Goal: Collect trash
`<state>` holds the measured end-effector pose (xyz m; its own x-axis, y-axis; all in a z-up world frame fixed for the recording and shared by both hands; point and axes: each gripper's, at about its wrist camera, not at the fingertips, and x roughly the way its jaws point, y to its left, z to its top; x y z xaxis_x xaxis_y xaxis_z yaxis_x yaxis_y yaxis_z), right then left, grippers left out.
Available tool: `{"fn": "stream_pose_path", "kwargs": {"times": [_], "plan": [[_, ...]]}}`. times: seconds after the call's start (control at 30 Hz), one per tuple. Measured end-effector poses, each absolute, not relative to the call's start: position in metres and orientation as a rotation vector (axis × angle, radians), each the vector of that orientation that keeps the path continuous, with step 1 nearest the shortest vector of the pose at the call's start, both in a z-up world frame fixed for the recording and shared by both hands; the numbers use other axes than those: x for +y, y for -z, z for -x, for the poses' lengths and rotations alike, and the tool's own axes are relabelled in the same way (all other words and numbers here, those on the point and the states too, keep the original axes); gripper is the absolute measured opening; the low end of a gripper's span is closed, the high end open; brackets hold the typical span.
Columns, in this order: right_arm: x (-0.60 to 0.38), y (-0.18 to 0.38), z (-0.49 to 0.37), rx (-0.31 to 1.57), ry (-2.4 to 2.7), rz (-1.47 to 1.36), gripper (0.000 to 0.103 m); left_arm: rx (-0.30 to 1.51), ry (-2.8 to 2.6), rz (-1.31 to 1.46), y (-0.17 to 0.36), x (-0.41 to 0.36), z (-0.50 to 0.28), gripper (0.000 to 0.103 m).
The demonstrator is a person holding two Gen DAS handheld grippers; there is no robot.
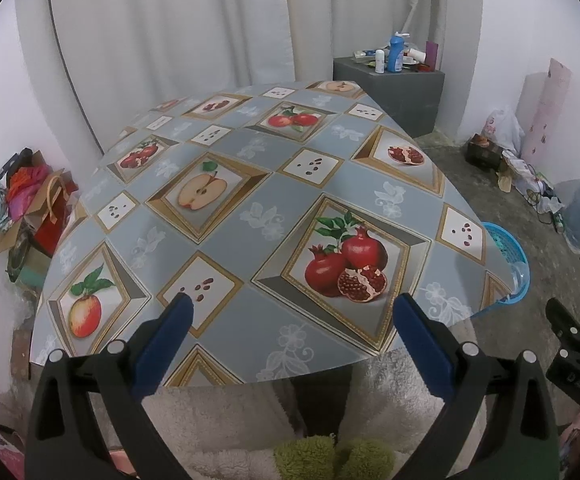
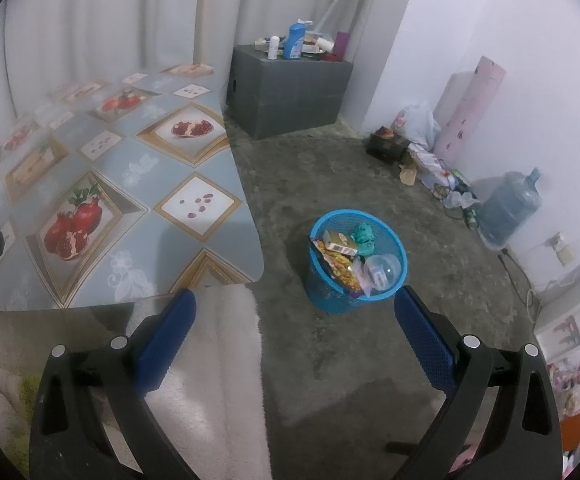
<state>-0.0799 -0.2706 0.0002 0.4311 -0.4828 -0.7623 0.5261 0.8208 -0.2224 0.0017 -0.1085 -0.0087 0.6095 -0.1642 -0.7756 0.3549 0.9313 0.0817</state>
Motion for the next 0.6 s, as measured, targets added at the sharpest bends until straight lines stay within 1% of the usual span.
{"fn": "stream_pose_path", "kwargs": {"times": [0.6], "plan": [[-0.2769, -0.0071, 0.0873, 0.931, 0.657, -0.053, 0.095, 0.872, 0.294, -0.224, 0.0091, -0.103, -0.0046, 0.098]]}}
